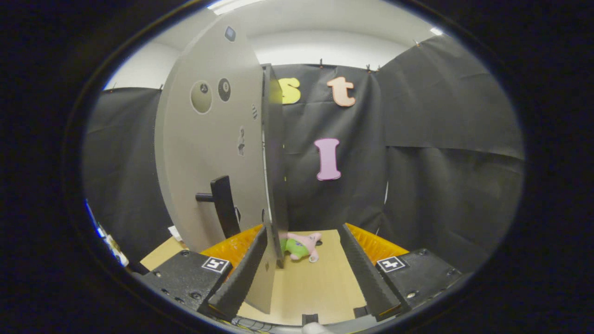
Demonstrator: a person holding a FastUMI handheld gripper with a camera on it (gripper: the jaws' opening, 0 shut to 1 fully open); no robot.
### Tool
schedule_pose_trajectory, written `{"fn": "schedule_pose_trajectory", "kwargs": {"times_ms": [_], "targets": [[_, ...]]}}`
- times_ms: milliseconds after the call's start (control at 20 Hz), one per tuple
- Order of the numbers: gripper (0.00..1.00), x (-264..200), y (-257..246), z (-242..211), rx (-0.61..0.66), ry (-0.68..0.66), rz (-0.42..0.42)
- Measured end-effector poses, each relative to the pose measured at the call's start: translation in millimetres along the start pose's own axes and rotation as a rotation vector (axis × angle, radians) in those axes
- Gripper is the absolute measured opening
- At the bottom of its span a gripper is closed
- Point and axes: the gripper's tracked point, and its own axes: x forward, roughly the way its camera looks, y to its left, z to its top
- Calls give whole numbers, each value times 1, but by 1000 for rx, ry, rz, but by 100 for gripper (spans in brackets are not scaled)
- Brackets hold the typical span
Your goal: Open the shoe cabinet door, grab the shoes and put them into the shoe cabinet, then close the shoe cabinet door.
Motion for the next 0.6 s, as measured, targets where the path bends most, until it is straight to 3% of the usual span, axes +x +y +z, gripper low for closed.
{"fn": "schedule_pose_trajectory", "kwargs": {"times_ms": [250, 600], "targets": [[97, 9, 13, 5, -5, 14, 40], [95, 5, 38, 5, -4, 19, -3]]}}
